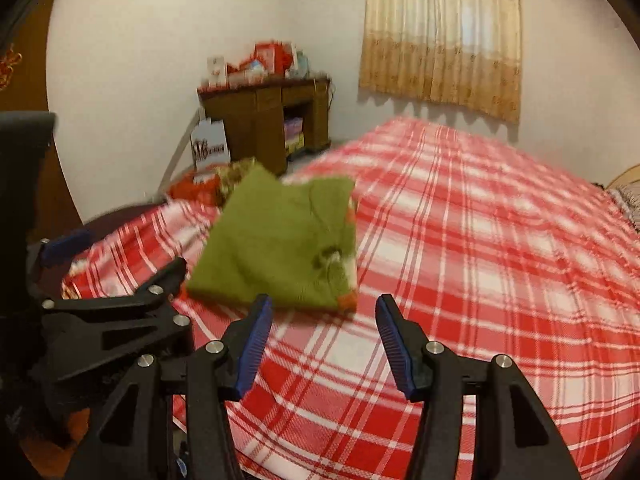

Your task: Fold small clothes

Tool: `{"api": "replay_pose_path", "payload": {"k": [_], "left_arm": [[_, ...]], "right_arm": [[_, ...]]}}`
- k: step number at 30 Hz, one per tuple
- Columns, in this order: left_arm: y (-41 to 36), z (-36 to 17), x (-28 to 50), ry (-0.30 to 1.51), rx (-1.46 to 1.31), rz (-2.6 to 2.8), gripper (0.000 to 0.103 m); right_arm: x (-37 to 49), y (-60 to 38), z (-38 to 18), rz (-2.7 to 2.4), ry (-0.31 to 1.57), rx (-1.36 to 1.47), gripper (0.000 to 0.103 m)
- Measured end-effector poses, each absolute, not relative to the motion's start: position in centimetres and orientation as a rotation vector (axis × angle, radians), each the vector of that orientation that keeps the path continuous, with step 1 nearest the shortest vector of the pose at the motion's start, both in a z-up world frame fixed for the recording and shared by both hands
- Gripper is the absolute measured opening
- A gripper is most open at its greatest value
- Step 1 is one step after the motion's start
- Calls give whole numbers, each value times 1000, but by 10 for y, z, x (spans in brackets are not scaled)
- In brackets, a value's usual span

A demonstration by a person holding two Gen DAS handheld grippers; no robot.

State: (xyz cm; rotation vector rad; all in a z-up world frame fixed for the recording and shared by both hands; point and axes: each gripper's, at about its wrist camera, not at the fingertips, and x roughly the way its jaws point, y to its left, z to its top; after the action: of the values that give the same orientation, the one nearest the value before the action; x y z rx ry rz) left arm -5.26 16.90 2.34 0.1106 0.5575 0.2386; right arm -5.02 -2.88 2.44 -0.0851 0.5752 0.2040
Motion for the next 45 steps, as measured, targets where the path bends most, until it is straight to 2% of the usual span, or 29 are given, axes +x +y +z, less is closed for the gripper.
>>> {"api": "replay_pose_path", "payload": {"k": [9, 12, 18, 45], "left_arm": [[169, 77, -96, 335, 108, 224, 103], [169, 89, -106, 288, 95, 222, 103], [174, 99, -118, 243, 35, 190, 103], [166, 93, -118, 252, 63, 227, 103]], "right_arm": [[-93, -38, 90, 169, 337, -56, 68], [-109, -41, 108, 154, 252, -35, 76], [-137, -46, 122, 122, 99, 10, 83], [-128, -48, 110, 100, 170, 66, 84]]}}
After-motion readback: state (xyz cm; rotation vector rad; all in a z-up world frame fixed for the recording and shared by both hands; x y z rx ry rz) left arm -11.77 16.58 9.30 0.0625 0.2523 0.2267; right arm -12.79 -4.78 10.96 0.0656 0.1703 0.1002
